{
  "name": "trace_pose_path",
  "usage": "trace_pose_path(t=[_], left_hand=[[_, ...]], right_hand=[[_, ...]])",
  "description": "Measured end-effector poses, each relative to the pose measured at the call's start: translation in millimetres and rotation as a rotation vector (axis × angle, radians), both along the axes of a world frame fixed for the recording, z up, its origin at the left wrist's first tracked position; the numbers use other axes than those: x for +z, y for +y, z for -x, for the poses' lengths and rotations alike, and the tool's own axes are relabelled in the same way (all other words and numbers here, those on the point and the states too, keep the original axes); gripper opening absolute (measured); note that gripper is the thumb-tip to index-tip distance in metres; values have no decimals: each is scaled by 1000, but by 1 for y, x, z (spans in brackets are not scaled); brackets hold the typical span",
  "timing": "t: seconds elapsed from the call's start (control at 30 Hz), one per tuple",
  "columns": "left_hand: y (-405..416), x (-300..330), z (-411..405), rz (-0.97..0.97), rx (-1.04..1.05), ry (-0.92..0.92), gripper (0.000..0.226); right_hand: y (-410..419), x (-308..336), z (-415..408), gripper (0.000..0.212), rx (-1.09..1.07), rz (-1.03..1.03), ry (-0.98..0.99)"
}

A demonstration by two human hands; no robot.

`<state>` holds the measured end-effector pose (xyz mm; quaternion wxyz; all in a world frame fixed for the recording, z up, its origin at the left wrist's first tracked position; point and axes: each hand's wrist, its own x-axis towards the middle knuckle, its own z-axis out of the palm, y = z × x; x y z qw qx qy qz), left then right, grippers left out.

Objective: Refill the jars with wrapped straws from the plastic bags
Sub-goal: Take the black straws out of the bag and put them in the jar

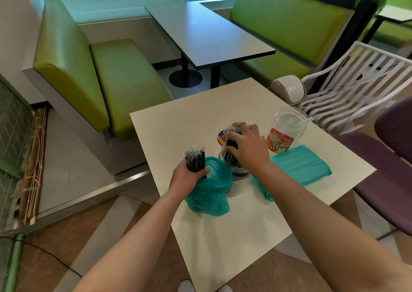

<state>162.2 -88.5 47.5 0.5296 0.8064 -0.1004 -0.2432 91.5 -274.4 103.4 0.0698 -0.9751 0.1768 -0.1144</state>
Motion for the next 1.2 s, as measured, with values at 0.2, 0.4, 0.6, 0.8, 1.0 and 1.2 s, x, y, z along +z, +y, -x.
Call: trace_pose_path(t=[0.2, 0.4, 0.6, 0.8, 1.0, 1.2], left_hand=[[0, -1, -1, 10, 6, 10, 50], [0, -2, -1, 6, 0, 12, 53], [1, -5, -3, -8, -4, -13, 53], [4, -12, -8, -17, 25, -47, 63], [7, -8, -5, 14, -29, -82, 46], [7, -10, -2, 55, -16, -61, 62]], right_hand=[[-16, 11, -1, 28, 68, -145, -136], [-11, -4, 7, 33, 85, -50, -178], [17, -1, 13, 34, -2, 94, -264], [70, -14, 19, 20, -6, -604, -297], [81, -22, 13, 50, -100, -1119, -69], [71, -18, 1, 50, -22, -1182, 43]])
